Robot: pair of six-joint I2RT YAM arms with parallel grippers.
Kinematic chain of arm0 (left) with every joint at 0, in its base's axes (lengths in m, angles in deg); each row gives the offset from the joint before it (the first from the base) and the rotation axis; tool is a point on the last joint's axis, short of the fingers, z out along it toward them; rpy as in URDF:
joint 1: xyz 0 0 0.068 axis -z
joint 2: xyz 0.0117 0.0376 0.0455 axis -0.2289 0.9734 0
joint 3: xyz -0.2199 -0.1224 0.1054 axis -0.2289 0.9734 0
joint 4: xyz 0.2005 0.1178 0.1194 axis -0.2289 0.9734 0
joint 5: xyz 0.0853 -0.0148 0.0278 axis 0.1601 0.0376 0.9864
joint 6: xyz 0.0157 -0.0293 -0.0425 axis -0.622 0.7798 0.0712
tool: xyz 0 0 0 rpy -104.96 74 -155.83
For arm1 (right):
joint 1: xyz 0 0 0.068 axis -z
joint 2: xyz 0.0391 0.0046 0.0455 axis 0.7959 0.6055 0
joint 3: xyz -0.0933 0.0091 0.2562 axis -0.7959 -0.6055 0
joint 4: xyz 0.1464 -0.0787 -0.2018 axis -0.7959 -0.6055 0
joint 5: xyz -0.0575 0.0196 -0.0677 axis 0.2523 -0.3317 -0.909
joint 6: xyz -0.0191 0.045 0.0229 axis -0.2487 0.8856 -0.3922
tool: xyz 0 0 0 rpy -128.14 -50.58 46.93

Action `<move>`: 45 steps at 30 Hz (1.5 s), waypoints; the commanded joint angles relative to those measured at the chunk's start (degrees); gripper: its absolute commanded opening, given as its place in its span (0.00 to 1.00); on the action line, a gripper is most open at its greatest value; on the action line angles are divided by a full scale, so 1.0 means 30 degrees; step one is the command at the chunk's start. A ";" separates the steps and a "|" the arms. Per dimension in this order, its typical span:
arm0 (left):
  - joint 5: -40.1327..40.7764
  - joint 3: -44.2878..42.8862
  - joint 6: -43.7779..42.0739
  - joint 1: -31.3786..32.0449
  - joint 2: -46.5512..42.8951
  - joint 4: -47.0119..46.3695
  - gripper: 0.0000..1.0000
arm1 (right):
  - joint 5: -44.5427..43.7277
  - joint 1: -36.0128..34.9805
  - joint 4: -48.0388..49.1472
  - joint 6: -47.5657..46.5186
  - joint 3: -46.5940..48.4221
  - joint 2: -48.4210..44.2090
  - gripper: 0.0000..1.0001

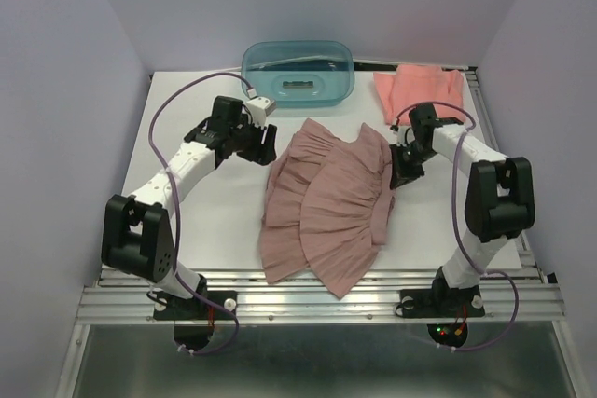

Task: Fold and stack the skirts
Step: Fold the skirt

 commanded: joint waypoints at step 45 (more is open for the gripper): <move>0.0285 0.3992 -1.1722 0.8275 -0.4269 0.3965 0.75 | 0.0857 -0.3964 -0.2807 -1.2892 -0.3709 -0.7510 0.46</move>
